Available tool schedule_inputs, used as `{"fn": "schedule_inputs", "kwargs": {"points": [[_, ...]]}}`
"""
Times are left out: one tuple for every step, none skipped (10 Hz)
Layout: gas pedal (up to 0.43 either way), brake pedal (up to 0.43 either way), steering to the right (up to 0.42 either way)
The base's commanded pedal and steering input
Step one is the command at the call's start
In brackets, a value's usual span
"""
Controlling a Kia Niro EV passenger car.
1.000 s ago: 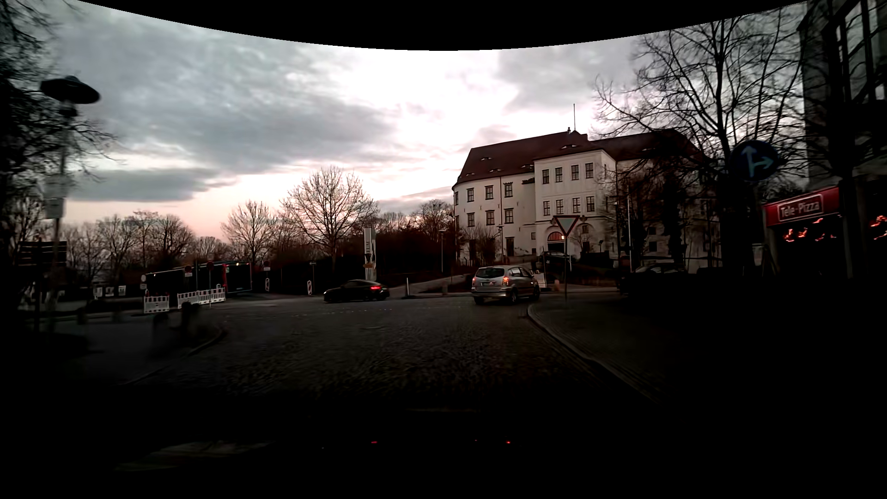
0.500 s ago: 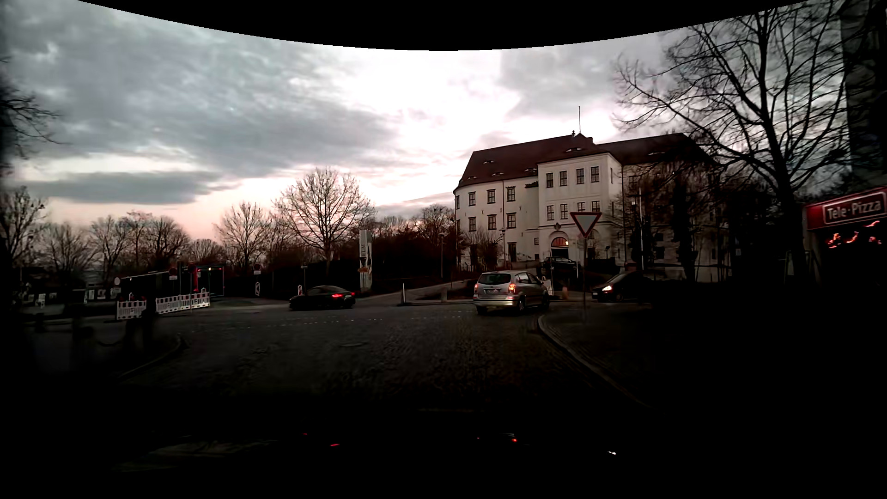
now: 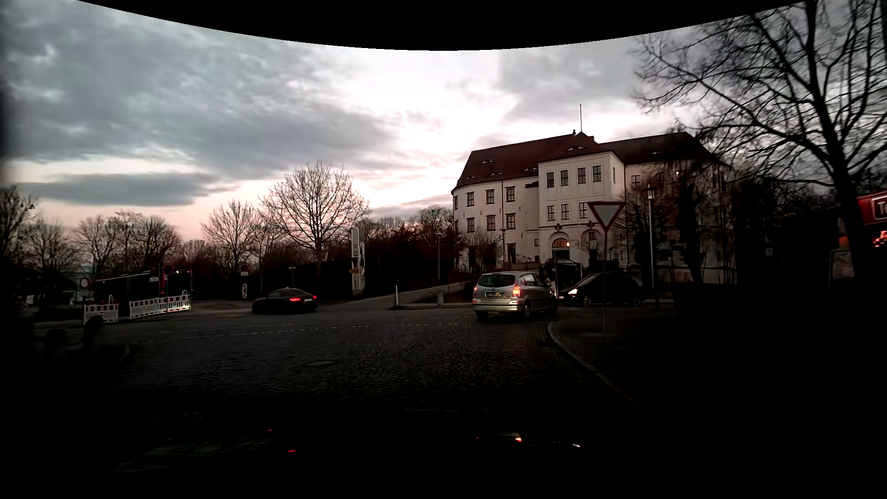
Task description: Follow the waypoints while adhering to traffic rules and regulations
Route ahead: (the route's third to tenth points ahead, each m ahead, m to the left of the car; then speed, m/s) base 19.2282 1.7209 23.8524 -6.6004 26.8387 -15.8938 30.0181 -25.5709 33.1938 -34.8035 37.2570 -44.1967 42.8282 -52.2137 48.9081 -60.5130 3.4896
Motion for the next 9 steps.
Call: {"fn": "schedule_inputs", "kwargs": {"points": [[0.0,0.122,0.002],[0.0,0.122,0.002],[0.0,0.122,0.002],[0.0,0.122,0.0],[0.0,0.122,-0.005],[0.0,0.128,-0.013],[0.0,0.122,-0.019],[0.0,0.128,-0.019],[0.0,0.128,-0.019]]}}
